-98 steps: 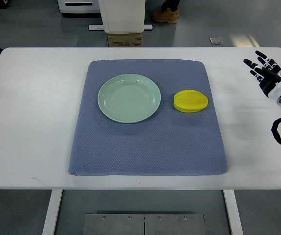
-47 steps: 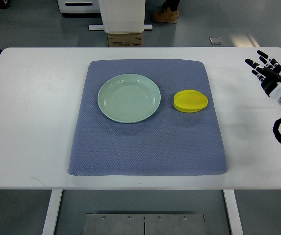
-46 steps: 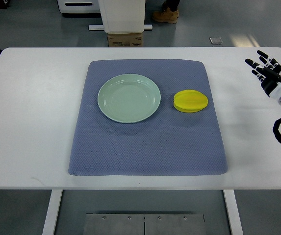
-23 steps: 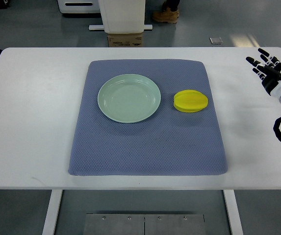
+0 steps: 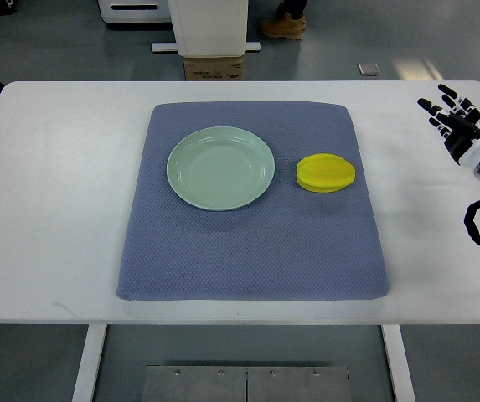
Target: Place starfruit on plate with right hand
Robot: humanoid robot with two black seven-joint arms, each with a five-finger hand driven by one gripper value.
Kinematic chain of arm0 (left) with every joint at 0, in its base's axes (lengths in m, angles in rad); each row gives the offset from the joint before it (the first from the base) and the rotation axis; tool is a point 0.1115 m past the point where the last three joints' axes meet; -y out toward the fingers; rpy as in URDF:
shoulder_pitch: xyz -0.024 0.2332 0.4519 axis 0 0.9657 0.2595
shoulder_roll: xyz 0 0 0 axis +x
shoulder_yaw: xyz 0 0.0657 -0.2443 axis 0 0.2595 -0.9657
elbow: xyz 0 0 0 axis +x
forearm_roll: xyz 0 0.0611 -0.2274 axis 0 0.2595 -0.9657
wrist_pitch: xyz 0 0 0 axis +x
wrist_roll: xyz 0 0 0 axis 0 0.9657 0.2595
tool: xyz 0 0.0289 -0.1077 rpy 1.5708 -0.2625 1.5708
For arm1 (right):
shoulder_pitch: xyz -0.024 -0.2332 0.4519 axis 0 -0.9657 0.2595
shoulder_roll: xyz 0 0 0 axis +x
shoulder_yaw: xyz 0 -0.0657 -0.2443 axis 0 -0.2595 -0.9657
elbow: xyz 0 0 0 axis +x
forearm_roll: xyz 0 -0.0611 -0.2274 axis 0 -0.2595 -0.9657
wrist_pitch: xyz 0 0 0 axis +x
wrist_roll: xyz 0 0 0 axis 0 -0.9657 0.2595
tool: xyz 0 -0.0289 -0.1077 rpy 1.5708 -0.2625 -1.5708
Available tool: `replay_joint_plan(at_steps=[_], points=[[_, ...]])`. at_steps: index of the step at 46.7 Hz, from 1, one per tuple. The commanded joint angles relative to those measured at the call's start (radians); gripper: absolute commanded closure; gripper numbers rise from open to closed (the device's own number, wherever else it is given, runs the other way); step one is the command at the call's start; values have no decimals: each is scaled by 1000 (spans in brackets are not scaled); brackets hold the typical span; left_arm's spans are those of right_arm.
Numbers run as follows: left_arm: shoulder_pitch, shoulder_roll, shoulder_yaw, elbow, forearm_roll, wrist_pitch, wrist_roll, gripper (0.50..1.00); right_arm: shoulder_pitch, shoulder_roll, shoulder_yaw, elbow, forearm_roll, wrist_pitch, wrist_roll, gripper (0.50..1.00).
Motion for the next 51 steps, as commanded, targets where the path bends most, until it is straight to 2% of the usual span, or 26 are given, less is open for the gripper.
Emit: replay_joint_plan(at_steps=[1,17,51], points=[[0,0,0,0,0,0,0,500,2,-1,0,0,-1,0,0,500],[0,0,0,0,0,0,0,500,7,-1,1,-3,0,-15,33,500],[0,0,0,0,0,0,0,500,73,-4,31,-6,2,-28,33,500]])
